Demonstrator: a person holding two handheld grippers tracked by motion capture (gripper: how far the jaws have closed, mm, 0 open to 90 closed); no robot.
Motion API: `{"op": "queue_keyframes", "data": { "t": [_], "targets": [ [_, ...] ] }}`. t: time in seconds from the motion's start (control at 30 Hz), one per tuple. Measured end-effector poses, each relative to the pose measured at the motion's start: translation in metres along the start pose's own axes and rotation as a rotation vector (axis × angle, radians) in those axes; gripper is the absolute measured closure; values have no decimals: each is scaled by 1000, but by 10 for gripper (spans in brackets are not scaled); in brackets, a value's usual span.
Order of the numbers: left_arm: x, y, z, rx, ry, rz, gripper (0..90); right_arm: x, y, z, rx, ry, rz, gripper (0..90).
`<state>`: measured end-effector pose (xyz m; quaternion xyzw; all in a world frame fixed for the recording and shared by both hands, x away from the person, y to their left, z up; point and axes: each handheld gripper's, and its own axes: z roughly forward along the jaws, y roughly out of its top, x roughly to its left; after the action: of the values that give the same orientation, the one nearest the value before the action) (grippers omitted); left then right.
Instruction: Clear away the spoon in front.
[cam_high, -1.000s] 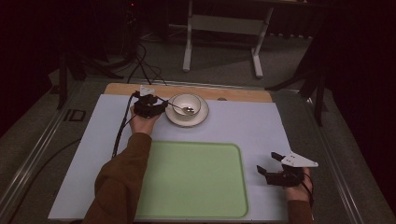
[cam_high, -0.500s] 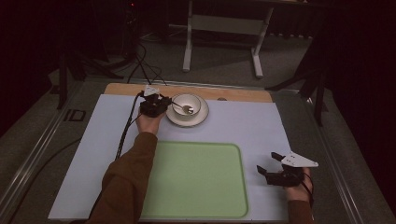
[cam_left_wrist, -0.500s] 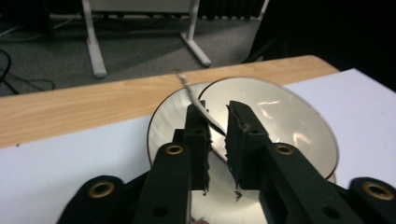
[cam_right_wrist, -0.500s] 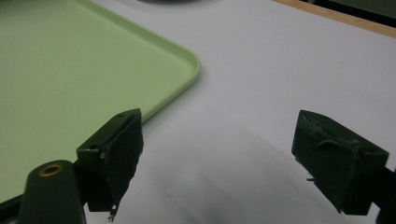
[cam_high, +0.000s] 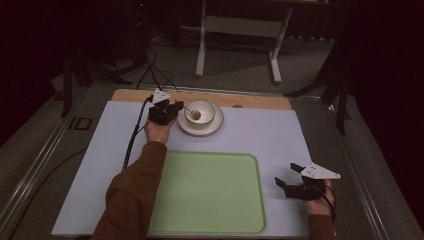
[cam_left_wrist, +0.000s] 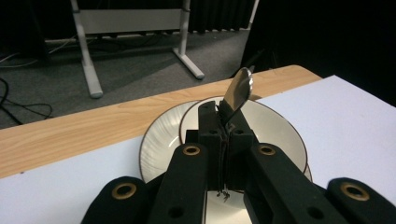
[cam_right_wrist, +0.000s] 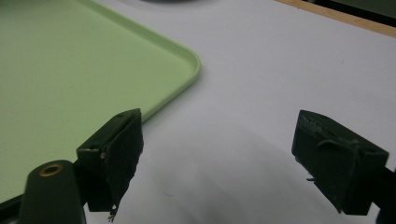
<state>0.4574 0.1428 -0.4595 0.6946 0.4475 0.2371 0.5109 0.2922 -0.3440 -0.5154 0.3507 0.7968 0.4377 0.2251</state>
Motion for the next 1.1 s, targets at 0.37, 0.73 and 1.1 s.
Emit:
{"op": "queue_keyframes", "data": {
  "t": [0.37,0.73,1.1],
  "targets": [
    [1,11,-15,-32,15,10,886,0,0,0,2,0,-2,162],
    [3,19,-29,-48,5,16,886,0,0,1,9,0,-4,162],
    [2,27,-47,-36,-2,31,886,1,0,1,12,0,-4,163]
  ]
}}
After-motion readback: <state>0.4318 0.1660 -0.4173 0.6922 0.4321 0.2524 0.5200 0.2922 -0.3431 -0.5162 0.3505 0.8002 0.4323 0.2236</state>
